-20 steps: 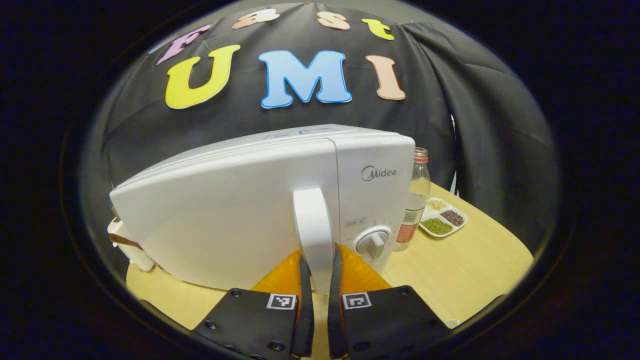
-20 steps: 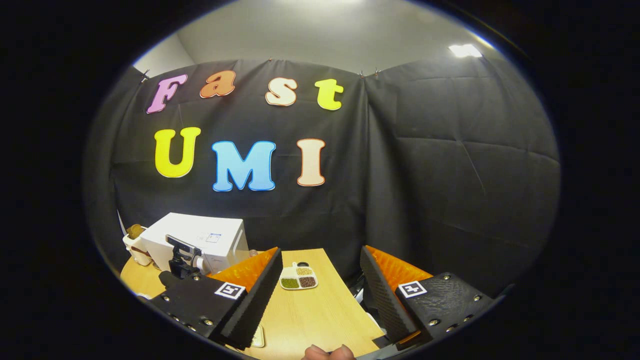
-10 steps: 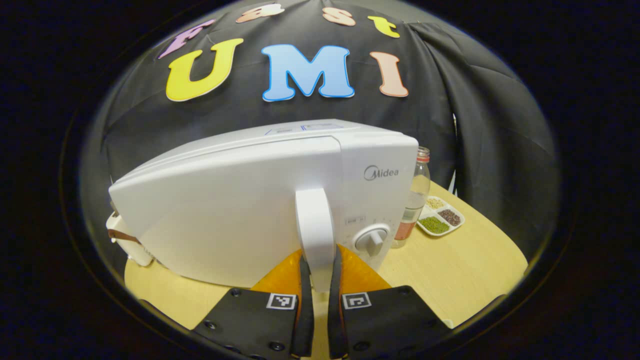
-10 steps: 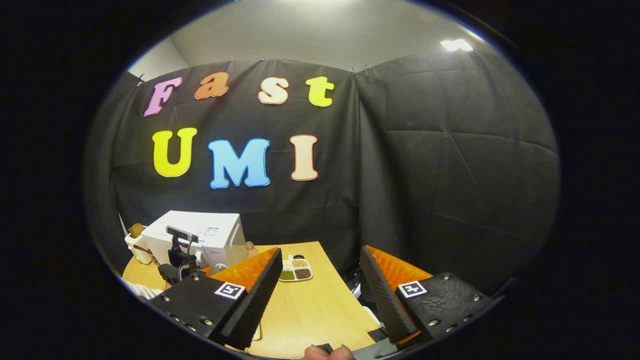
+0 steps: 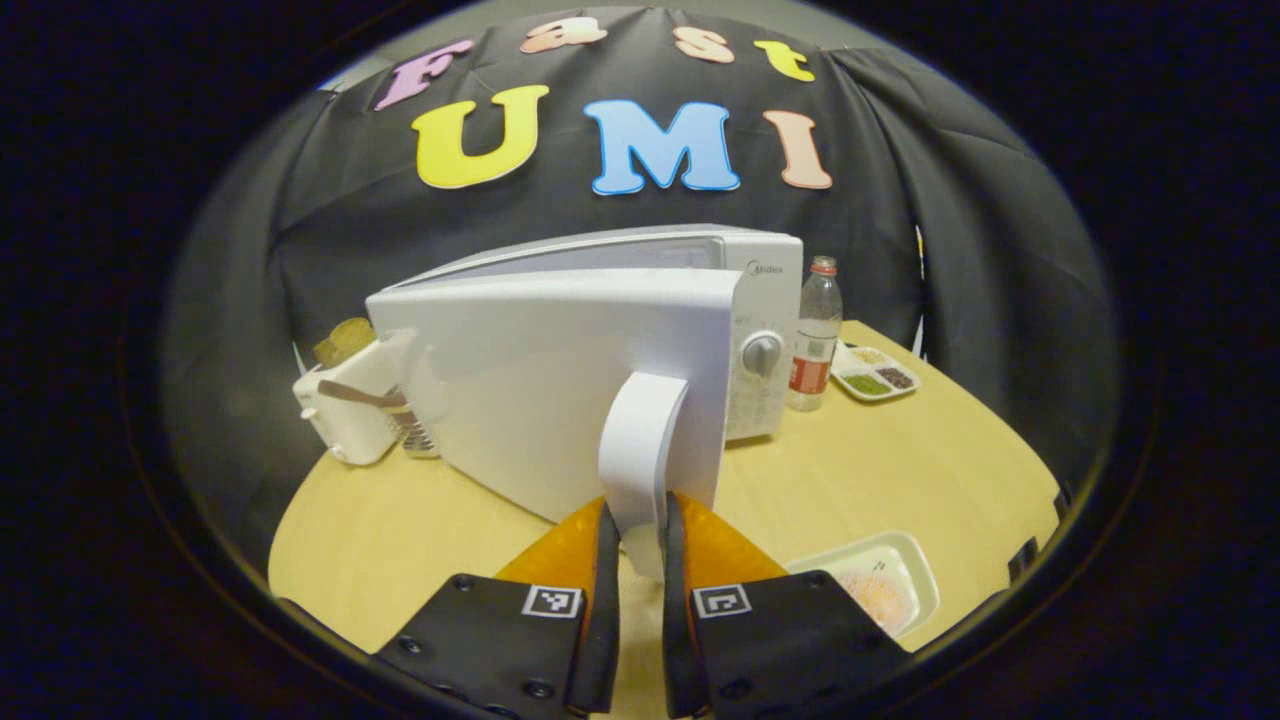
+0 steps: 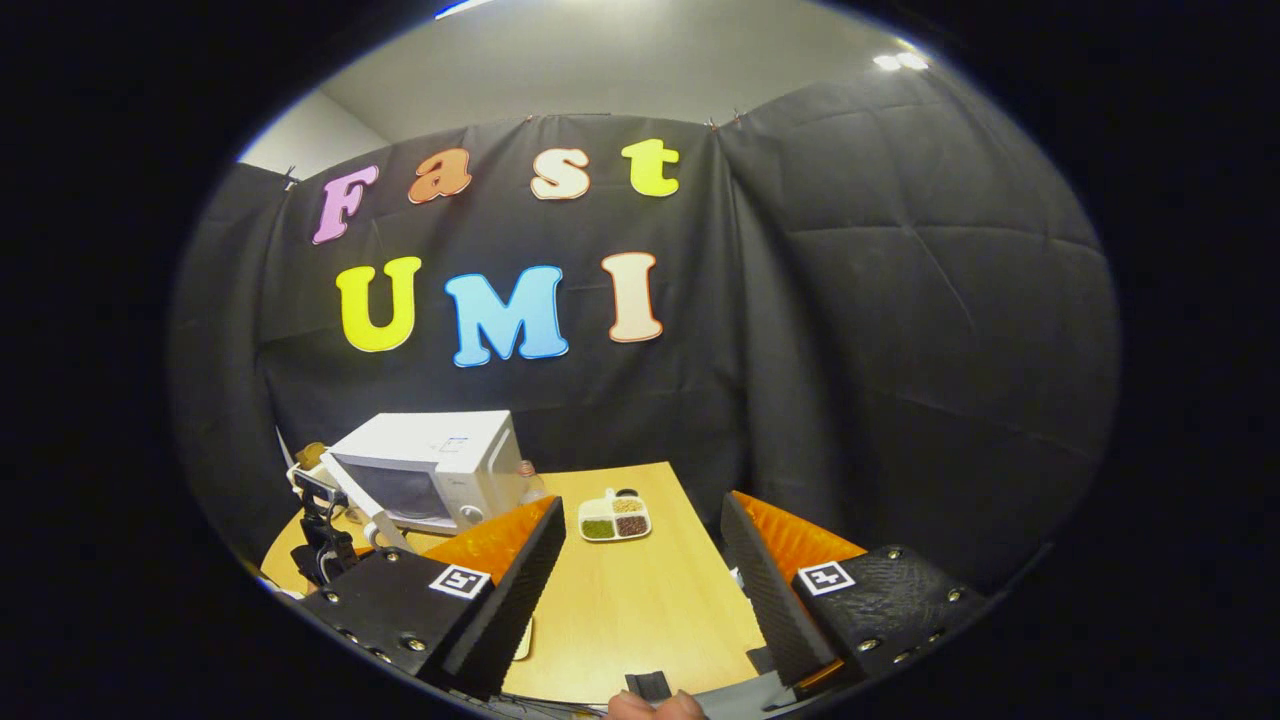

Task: Open the microwave oven with the left hand, put the food in, and close the microwave oven.

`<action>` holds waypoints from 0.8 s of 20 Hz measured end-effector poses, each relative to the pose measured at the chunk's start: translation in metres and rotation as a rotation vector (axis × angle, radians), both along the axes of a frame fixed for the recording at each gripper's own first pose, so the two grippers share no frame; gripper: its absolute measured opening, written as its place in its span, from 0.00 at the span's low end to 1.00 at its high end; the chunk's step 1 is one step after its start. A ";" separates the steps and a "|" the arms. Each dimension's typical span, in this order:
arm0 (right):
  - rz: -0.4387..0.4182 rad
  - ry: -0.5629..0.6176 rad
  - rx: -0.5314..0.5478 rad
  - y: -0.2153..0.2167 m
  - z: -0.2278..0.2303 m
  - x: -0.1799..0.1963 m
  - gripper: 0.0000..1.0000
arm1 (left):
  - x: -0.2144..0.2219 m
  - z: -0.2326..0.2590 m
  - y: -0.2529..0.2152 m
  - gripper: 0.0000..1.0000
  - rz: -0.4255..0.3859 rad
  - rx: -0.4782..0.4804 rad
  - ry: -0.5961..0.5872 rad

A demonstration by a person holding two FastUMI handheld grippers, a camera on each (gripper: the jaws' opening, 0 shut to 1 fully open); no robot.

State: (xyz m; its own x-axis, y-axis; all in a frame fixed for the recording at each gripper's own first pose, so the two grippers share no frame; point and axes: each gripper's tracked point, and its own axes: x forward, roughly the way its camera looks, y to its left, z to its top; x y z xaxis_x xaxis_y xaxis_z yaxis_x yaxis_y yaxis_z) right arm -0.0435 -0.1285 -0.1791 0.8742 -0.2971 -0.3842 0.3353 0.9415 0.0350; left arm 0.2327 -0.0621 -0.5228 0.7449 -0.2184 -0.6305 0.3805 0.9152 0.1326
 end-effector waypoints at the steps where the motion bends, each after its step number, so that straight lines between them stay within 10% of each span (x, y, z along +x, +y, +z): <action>1: 0.024 0.003 0.014 0.006 -0.008 0.000 0.97 | -0.011 0.003 0.019 0.27 0.018 0.029 0.001; 7: 0.105 0.045 0.118 0.050 -0.046 0.003 0.97 | -0.046 0.005 0.121 0.28 0.141 0.094 0.054; 16: 0.147 0.210 0.084 0.151 -0.107 0.051 0.98 | -0.051 0.004 0.174 0.32 -0.042 0.006 0.060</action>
State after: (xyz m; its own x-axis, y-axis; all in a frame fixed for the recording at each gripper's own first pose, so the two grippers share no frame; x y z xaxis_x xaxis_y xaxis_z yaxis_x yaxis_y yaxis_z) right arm 0.0072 0.0224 -0.2858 0.8043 -0.1322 -0.5793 0.2031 0.9774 0.0590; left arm 0.1814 0.1116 -0.5185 0.6959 -0.2444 -0.6753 0.4259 0.8975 0.1141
